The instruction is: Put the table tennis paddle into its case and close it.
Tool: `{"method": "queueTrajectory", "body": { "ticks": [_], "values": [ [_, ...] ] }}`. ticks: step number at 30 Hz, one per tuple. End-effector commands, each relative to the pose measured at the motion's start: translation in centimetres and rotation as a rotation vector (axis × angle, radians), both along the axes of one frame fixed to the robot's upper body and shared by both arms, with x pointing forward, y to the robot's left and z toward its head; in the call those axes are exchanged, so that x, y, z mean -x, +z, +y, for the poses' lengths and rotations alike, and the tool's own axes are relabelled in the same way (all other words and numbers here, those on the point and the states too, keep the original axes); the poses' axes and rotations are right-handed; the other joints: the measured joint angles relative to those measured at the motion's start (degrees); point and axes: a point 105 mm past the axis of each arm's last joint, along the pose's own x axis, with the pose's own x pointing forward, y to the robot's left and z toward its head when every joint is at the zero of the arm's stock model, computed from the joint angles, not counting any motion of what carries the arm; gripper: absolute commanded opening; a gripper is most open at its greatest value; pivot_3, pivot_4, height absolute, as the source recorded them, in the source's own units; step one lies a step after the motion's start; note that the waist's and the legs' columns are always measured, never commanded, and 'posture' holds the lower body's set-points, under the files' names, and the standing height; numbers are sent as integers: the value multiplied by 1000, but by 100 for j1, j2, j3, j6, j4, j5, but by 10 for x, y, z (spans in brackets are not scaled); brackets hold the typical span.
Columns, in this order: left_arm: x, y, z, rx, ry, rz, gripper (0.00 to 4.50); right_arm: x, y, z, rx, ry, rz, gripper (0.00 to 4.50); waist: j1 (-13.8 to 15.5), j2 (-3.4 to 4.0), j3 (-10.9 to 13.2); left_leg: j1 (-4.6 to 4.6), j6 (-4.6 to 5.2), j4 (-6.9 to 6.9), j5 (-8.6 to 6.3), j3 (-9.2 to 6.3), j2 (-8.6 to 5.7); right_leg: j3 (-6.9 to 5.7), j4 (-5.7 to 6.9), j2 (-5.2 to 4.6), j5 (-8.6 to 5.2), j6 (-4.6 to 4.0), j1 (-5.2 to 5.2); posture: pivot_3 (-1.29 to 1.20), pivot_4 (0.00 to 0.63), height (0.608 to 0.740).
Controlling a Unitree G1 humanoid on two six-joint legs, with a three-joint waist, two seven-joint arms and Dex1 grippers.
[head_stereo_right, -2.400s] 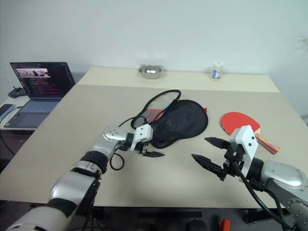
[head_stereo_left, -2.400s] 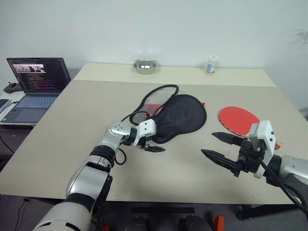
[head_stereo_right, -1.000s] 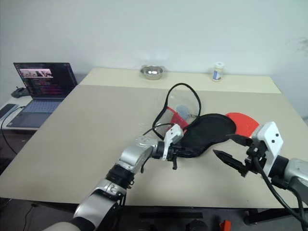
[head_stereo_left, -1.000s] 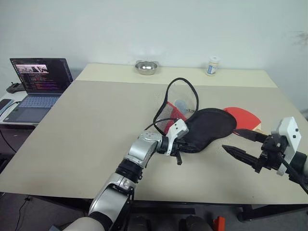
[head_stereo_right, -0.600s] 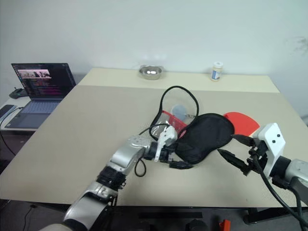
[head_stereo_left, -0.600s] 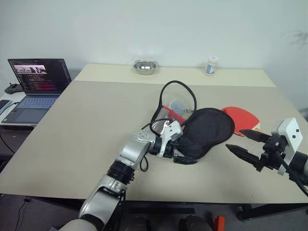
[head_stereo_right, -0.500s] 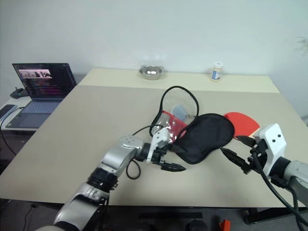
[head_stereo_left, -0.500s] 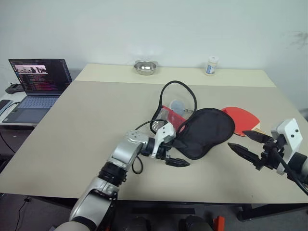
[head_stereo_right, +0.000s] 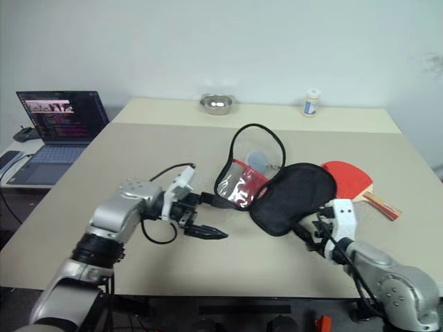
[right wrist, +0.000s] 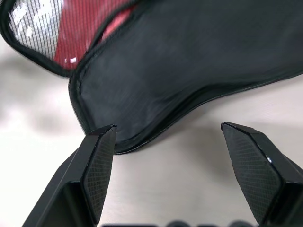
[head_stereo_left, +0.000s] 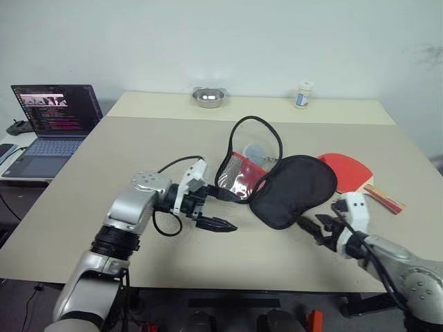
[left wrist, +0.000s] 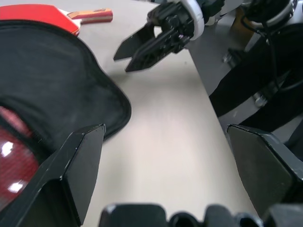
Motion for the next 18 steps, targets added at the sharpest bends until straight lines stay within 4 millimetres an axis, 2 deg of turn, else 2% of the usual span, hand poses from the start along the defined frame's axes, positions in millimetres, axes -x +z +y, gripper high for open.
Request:
{"method": "queueTrajectory", "body": {
  "ticks": [1,8,9,11,13,17,18],
  "values": [
    [3,21,3,30,-72,-68,4458,-9,2,6,6,1,-18,3865,15,-1,0,-1,0,1,0,0,0,0,-1,0,0,0,1,0,150,740],
    [2,23,-3,41,-58,-89,4458,-25,-4,34,28,60,-29,3865,-4,-1,-1,-2,1,1,0,0,4,-1,0,5,0,0,-2,0,150,740],
    [2,23,-4,43,-57,-90,4486,-26,-5,35,31,63,-29,3681,-11,-1,-1,-2,1,1,0,0,5,-1,1,7,0,0,-3,0,150,740],
    [3,23,-5,44,-57,-91,4500,-25,-3,39,31,90,-36,3211,-13,-1,-1,-2,1,1,0,0,7,-1,2,8,0,0,-3,0,150,740],
    [3,22,-5,42,-57,-93,4500,-21,0,40,38,124,-42,2537,-14,-1,-1,-2,0,1,0,0,8,0,2,8,0,0,-3,0,150,740],
    [3,20,-6,39,-58,-95,4500,-14,5,28,60,155,-37,1129,-9,-1,0,-3,0,0,0,0,6,-1,0,7,1,0,-3,0,150,740],
    [4,19,-7,38,-60,-95,4500,-12,7,20,77,164,-32,738,-7,-1,0,-4,0,0,0,1,5,0,0,6,1,0,-3,0,150,740]
  ]
}}
